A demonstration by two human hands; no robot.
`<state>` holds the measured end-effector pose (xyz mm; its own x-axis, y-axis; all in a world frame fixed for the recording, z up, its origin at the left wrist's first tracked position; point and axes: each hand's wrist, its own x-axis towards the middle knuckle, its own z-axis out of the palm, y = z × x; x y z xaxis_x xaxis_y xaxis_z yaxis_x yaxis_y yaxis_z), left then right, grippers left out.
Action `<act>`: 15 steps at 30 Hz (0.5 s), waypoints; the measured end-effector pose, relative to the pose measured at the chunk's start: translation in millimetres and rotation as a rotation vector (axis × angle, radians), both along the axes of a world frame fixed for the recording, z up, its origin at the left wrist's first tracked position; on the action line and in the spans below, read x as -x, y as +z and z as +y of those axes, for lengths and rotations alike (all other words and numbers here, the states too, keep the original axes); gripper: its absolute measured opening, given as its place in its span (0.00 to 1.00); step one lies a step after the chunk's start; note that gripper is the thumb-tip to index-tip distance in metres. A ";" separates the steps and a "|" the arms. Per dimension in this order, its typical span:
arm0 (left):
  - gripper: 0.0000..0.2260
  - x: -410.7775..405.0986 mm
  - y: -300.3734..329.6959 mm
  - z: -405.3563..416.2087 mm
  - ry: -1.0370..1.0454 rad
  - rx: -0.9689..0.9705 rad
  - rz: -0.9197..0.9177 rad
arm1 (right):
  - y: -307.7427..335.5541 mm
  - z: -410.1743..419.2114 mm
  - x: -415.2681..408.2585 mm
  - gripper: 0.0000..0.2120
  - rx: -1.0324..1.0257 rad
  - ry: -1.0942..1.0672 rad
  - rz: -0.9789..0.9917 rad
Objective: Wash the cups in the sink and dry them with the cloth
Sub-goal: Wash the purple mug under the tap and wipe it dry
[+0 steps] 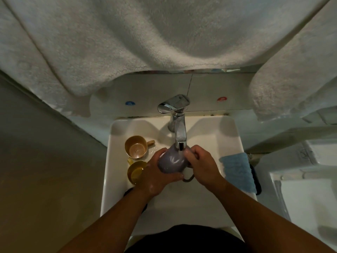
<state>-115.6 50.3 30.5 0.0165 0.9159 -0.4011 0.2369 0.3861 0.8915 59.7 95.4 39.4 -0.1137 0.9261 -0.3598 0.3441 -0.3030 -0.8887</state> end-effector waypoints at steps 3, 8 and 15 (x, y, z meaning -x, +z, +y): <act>0.34 2.9 1.5 2.2 0.081 0.027 -0.097 | -0.3 -1.9 -8.8 0.07 0.037 0.033 0.146; 0.37 -0.4 -0.1 1.5 -0.079 0.009 0.012 | -0.2 -8.9 -9.1 0.07 0.100 0.057 0.151; 0.22 -10.2 5.5 3.2 -0.085 -0.006 0.005 | -2.4 -4.2 -3.9 0.16 0.084 -0.127 0.110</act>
